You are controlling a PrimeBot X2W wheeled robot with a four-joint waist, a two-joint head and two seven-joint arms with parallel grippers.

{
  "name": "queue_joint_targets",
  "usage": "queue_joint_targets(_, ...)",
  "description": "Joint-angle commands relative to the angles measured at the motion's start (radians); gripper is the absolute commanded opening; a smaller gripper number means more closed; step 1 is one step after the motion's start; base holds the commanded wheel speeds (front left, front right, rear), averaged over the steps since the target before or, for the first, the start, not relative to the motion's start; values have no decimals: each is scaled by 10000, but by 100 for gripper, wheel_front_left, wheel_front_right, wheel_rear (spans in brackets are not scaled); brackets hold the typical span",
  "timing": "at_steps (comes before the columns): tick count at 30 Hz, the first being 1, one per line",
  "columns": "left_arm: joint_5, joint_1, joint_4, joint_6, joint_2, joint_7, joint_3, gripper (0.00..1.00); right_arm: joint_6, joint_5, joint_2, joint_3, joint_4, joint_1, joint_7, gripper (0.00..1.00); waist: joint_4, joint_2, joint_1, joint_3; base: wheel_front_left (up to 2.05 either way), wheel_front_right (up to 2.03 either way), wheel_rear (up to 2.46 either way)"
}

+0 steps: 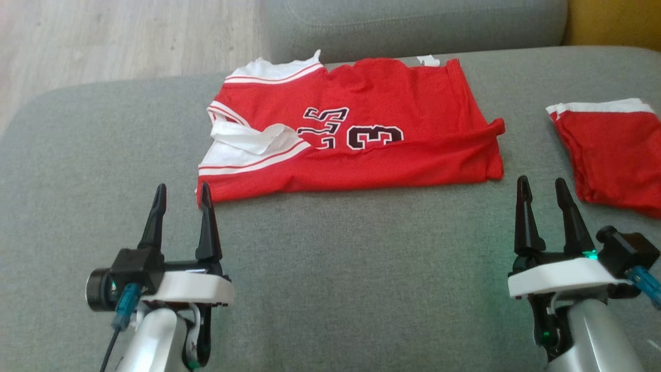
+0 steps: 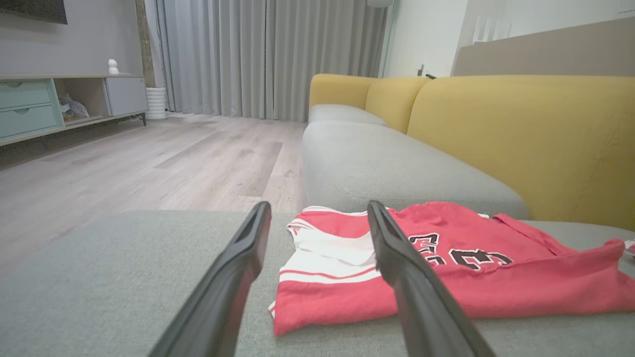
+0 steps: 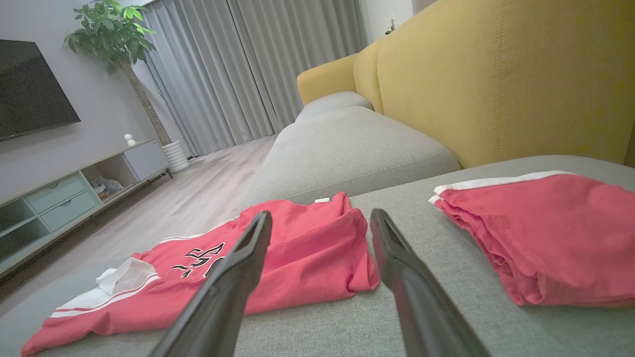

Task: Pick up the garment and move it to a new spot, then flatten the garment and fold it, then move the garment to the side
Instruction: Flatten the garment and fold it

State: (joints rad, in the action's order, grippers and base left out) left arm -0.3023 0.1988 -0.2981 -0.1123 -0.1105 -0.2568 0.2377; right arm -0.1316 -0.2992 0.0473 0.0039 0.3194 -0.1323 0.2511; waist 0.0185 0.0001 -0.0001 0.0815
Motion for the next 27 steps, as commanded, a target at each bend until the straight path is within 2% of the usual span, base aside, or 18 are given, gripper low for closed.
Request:
queue_joint_targets(1, 118, 511, 69, 78, -26, -48, -446, 100, 9, -32, 32, 306, -410, -426, 106, 100, -43, -1, 1, 116, 0, 0, 0)
queue_joint_targets(8, 268, 1560, -2073, 343, -73, 330, -319, 100, 9, -112, 31, 473, -667, -732, 106, 100, -281, -1, 1, 800, 0, 0, 0)
queue_joint_targets(16, 142, 3048, -4181, 163, -423, 1090, -571, 100, 9, -233, 30, 804, -756, -995, 106, 100, -735, -1, 1, 1608, 0, 0, 0)
queue_joint_targets(22, 78, 3653, -5586, -135, -690, 1593, -719, 100, 9, -392, 30, 996, -766, -1089, 106, 100, -978, -1, 1, 1808, 0, 0, 0)
queue_joint_targets(24, 73, 3711, -6037, -65, -687, 1885, -629, 100, 9, -451, 30, 1033, -773, -1088, 106, 100, -1026, -1, 1, 1813, 0, 0, 0)
queue_joint_targets(25, 85, 3732, -6217, 22, -681, 2009, -553, 80, 9, -477, 30, 1044, -774, -1085, 106, 100, -1043, -1, 1, 1806, 0, 0, 0)
queue_joint_targets(26, 116, 3757, -6344, 116, -675, 2057, -465, 13, 9, -509, 30, 1038, -773, -1085, 106, 100, -1049, -1, 1, 1796, 0, 0, 0)
queue_joint_targets(27, 126, 3778, -6426, 188, -650, 2040, -406, 0, 9, -532, 30, 1019, -764, -1086, 106, 100, -1042, -1, 1, 1780, 0, 0, 0)
